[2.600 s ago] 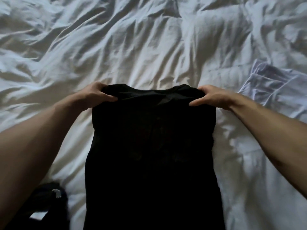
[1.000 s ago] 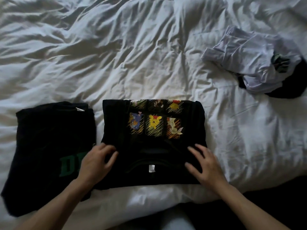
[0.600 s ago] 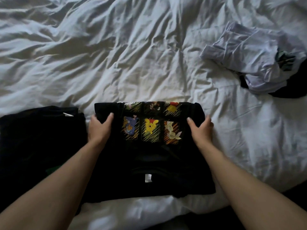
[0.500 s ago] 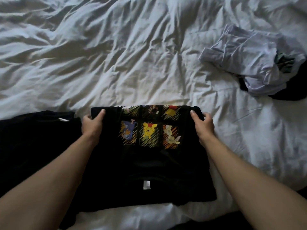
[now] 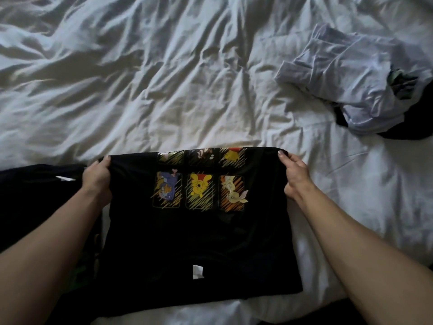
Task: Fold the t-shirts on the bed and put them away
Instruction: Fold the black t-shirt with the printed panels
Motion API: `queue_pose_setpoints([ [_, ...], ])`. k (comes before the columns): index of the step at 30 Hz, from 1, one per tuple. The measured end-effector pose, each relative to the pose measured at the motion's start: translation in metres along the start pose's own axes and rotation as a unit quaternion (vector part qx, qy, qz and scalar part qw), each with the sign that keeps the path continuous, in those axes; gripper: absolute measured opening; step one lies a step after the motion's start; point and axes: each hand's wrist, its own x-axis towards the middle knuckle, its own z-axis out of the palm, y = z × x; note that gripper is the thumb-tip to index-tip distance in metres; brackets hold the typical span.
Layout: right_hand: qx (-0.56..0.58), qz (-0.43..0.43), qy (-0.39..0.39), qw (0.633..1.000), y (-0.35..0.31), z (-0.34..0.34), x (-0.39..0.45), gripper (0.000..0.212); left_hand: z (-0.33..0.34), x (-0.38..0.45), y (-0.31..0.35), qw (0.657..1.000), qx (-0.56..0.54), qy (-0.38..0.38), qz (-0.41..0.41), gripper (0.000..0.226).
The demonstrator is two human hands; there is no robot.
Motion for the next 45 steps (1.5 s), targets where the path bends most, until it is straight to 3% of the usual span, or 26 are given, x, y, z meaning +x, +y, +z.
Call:
queue_pose_setpoints([
  [2,-0.01,-0.013,0.001,1.0,0.002,-0.003,0.002,0.01,0.002,0.005,0.0,0.999,0.028,0.019,0.017,0.021],
  [6,-0.064,-0.086,0.077,0.991,0.0,0.003,0.01,0.017,0.003,0.013,0.001,0.995,0.063,0.061,0.045,0.029],
  [9,-0.179,-0.133,0.1,0.97,0.006,0.008,0.006,0.02,0.012,-0.002,-0.001,0.978,0.171,0.087,0.081,0.035],
  [12,-0.357,-0.152,0.108,0.915,0.016,0.007,-0.008,0.05,0.024,-0.024,0.003,0.944,0.28,0.12,0.123,0.049],
  [14,-0.37,-0.145,0.101,0.912,0.018,0.006,-0.021,0.057,0.03,-0.038,0.006,0.925,0.326,0.123,0.153,0.063],
  [15,-0.367,-0.131,0.102,0.915,0.018,0.004,-0.028,0.057,0.032,-0.044,0.005,0.904,0.371,0.131,0.168,0.074],
  [17,-0.374,-0.101,0.108,0.916,0.02,0.0,-0.044,0.06,0.034,-0.054,0.001,0.824,0.507,0.14,0.211,0.088],
  [18,-0.375,-0.088,0.108,0.916,0.023,-0.006,-0.052,0.062,0.037,-0.059,-0.001,0.779,0.563,0.124,0.246,0.088],
  [20,-0.384,-0.05,0.102,0.916,0.034,-0.021,-0.069,0.068,0.049,-0.066,-0.004,0.724,0.616,0.058,0.305,0.081],
  [25,-0.347,0.041,0.034,0.936,0.067,-0.057,-0.101,0.071,0.109,-0.088,-0.004,0.652,0.647,-0.158,0.362,0.07],
  [30,-0.283,0.139,-0.043,0.948,0.079,-0.078,-0.106,0.079,0.189,-0.108,0.0,0.654,0.608,-0.252,0.372,0.059],
  [34,-0.261,0.198,-0.103,0.939,0.076,-0.096,-0.109,0.066,0.249,-0.128,-0.005,0.604,0.61,-0.361,0.365,0.056],
  [37,-0.283,0.224,-0.131,0.923,0.084,-0.104,-0.109,0.091,0.278,-0.138,-0.012,0.58,0.632,-0.393,0.33,0.045],
  [40,-0.255,0.233,-0.132,0.929,0.081,-0.109,-0.112,0.054,0.296,-0.142,-0.016,0.566,0.644,-0.403,0.32,0.036],
  [45,-0.211,0.212,-0.137,0.944,0.073,-0.119,-0.117,0.043,0.313,-0.152,-0.011,0.561,0.646,-0.418,0.306,0.019],
])
